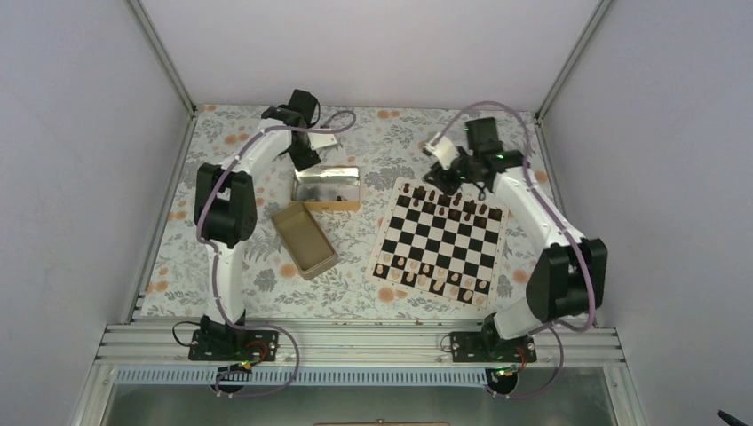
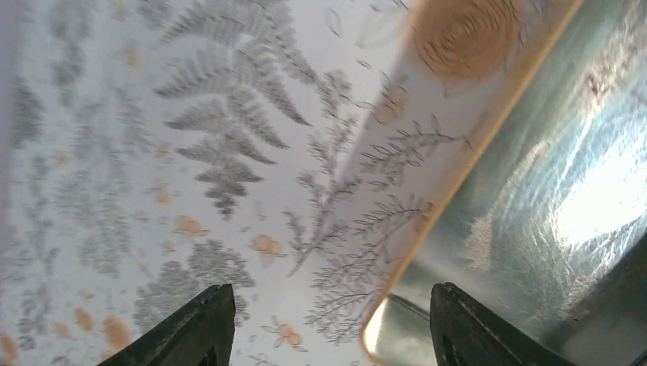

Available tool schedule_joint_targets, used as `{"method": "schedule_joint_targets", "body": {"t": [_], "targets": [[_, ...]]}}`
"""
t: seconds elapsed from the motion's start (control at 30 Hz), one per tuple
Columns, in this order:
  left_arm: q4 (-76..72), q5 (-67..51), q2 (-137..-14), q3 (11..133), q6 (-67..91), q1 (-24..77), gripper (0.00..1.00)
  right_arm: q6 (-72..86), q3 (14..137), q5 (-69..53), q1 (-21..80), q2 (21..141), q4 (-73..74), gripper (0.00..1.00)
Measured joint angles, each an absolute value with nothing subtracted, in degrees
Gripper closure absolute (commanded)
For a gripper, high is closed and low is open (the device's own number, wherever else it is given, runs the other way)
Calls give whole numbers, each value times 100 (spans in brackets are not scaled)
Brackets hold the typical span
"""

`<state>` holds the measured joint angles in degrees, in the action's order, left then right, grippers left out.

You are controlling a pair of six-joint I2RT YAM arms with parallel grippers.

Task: Set up the chess pieces on the board
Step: Adjust the storage box at the center of the board.

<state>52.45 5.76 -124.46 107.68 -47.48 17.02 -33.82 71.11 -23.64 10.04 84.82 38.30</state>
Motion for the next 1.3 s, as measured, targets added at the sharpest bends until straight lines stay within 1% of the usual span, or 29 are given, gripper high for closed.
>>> {"method": "schedule_joint_targets", "body": {"t": [0.07, 0.1, 0.17, 0.23, 0.37, 0.43, 0.5, 0.7, 1.0, 1.3], "targets": [[5199, 473, -12331, 10888, -4711, 1658, 37, -3435, 7443, -2235, 1466, 8814, 3944, 81], [5164, 423, -12254, 10908, -4709, 1614, 41, -3428, 7631, -2198, 1704, 8997, 4005, 86], [5098, 346, -12099, 10908, -4700, 1474, 55, -3474, 7950, -2178, 2078, 9312, 4139, 94], [4976, 257, -12005, 10899, -4692, 1271, 65, -3505, 8313, -2198, 2453, 9699, 4281, 96], [4735, 16, -11998, 10873, -4733, 733, 84, -3531, 8761, -2215, 3074, 10412, 4464, 96], [4700, -134, -12088, 10888, -4775, 480, 91, -3527, 8903, -2198, 3345, 10746, 4571, 96], [4709, -331, -12269, 10936, -4831, 305, 97, -3522, 9065, -2174, 3570, 11107, 4663, 96], [4716, -950, -12844, 10965, -5019, 242, 98, -3400, 9583, -2088, 3951, 11920, 4836, 96], [4744, -1717, -13111, 10989, -5207, 270, 98, -3131, 10121, -1693, 4049, 12407, 4875, 96], [4989, -2303, -13423, 11443, -5356, 235, 98, -2851, 10713, -1114, 4047, 12901, 4965, 96]]}}
